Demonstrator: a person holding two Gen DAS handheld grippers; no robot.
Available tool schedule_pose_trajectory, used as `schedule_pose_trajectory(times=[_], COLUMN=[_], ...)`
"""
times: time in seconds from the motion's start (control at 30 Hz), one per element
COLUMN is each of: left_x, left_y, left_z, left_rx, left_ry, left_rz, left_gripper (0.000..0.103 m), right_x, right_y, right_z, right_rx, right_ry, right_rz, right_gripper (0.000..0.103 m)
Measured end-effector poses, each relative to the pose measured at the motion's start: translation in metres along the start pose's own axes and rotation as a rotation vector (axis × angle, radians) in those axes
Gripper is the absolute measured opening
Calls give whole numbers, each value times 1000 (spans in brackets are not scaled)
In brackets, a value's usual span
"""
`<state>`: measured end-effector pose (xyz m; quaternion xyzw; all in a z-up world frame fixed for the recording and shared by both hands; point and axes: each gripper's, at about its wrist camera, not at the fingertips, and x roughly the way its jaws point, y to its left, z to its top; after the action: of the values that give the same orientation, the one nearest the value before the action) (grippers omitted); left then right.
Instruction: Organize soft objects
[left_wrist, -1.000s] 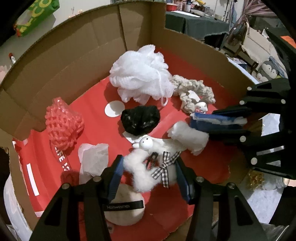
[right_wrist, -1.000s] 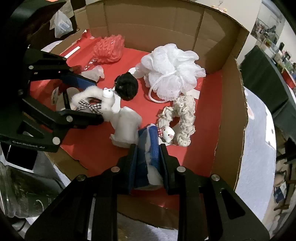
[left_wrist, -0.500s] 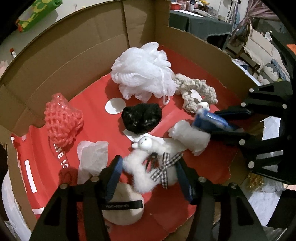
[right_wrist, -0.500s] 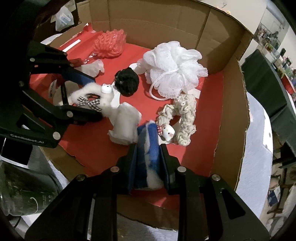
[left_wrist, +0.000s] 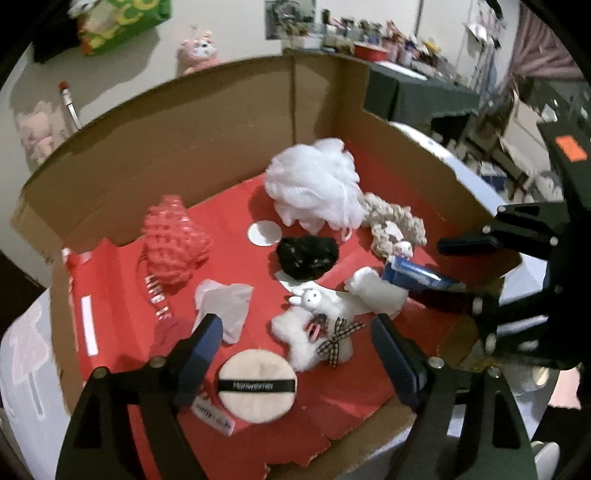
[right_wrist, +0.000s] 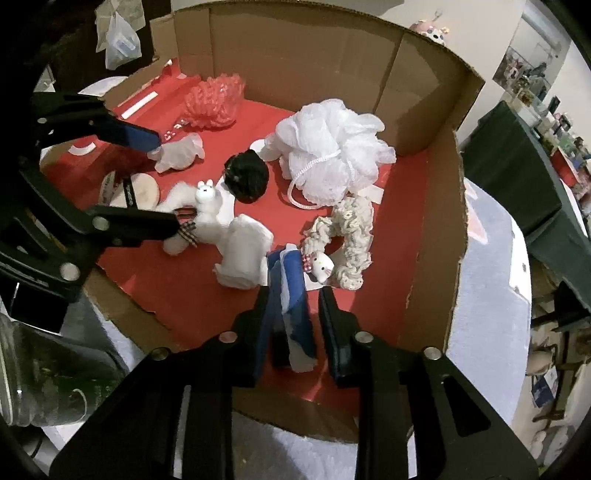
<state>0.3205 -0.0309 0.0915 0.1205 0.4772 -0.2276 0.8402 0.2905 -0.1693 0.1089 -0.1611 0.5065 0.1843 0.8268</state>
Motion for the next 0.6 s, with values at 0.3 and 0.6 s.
schedule_pose_trajectory(times=[0.3, 0.6], left_x=[-42, -52], left_y=[15, 20], left_z=[-28, -49], left_rx=[-127, -230], left_ry=[-108, -89], left_rz=[64, 148], left_gripper=[97, 99], right_x=[-36, -54], right_y=[4, 3], right_z=[1, -2], right_rx=[62, 204], right_ry=[-97, -148], right_rz=[-16, 33], right_gripper=[67, 72])
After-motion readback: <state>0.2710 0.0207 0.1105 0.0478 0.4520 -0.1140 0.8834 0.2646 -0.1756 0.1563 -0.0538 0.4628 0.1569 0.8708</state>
